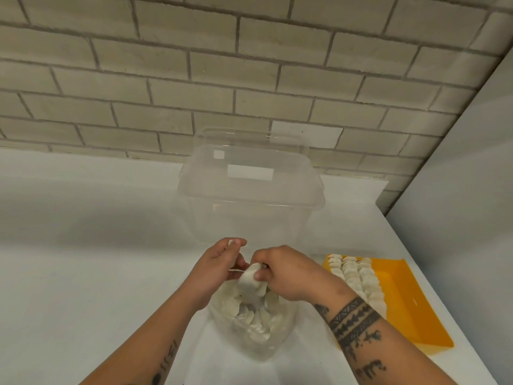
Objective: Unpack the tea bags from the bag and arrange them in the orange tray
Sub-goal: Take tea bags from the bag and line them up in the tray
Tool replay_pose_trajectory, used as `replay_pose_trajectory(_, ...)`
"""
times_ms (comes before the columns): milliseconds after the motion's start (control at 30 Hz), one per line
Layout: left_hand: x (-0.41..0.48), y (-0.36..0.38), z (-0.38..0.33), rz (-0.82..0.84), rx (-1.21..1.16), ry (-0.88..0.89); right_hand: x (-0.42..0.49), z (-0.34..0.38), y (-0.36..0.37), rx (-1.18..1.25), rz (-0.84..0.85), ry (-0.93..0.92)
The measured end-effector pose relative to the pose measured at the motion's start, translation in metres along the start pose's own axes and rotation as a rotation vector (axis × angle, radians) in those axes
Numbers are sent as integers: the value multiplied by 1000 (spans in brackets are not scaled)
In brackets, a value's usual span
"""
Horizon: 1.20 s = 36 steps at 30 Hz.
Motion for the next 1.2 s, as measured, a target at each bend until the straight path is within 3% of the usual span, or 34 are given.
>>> replay_pose_trajectory(200,-9,9,-8,364,-173,-97,5,21,-35,-5,54,-71)
replay_pose_trajectory(300,-11,5,-6,425,-223,-58,15,19,-31,118,-23,-43)
replay_pose_trajectory(467,-11,-11,4,292,-292,-39,19,7,-15,536,-188,38)
replay_pose_trajectory(567,-11,-16,12,178,-337,-30,14,-3,6,587,-252,190)
replay_pose_trajectory(667,-12,-17,19,103,-334,-44,10,-6,38,390,-51,369)
replay_pose_trajectory(733,-12,-15,21,77,-319,-52,11,-6,59,393,23,435)
replay_pose_trajectory(900,-15,-11,25,23,-293,-39,25,-4,84,643,-117,483)
replay_pose_trajectory(1200,-24,-16,19,-74,-295,5,6,-5,55,743,-248,414)
Point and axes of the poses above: each hand's wrist, its own x-axis towards the middle knuckle, its own y-axis out of the palm, z = x × y, the point moved 2 cm from there along x, towards the middle knuckle, and after that the axes turned 7 degrees about z, right-handed, at the moved point
